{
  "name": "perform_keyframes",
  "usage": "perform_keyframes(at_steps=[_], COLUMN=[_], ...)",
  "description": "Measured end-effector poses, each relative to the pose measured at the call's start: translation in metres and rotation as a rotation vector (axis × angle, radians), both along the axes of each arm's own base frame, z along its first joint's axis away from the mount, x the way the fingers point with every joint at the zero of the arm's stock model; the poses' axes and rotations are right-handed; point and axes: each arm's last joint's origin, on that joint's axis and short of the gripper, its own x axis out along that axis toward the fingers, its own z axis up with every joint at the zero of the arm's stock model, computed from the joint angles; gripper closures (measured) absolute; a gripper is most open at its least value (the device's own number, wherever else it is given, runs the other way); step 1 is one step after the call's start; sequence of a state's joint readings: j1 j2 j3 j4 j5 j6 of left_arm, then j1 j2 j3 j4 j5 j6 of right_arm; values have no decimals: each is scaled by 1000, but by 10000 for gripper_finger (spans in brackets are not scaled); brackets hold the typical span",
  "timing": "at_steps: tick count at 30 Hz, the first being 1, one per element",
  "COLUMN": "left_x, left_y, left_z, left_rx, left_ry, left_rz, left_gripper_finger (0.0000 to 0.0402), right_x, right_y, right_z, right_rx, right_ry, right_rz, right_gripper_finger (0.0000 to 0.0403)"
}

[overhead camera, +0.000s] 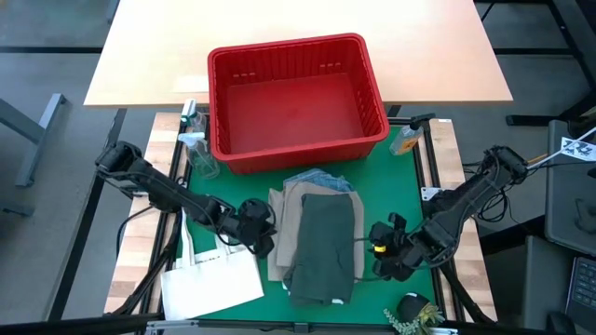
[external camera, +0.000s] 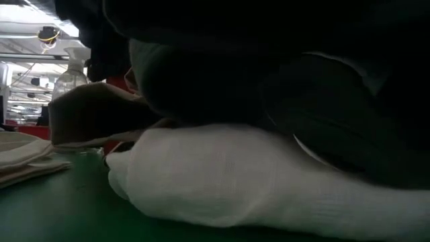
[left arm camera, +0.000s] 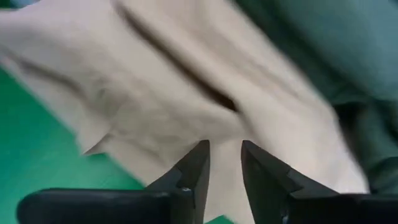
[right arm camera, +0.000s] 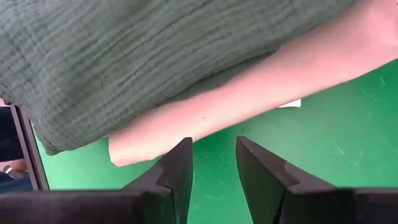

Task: Fold Laundry from Bin
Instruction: Put the stack of folded clothes into the red bin

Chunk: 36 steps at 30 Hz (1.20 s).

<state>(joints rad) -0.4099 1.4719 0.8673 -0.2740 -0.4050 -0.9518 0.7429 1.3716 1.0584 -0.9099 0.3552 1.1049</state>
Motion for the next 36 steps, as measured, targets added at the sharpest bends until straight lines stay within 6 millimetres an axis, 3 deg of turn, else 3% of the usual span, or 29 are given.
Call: perform_keyframes(at_steps=[12,25,36], left_x=[-16,-35,-15], left_y=[14,23,17], left_z=[-13,-46,-77], left_rx=[-61,-188,-228], left_ry=[217,238,180], left_rz=[162,416,418], left_gripper_finger=[236,245,250], right_x=[0,1,2], right_y=[0,-1,-1], right_z=[0,0,1], right_rx=[11,-17,-23], right_ry=[3,-24,-34], right_rz=[-14,-29,-33], right_gripper_finger=[278,278,278])
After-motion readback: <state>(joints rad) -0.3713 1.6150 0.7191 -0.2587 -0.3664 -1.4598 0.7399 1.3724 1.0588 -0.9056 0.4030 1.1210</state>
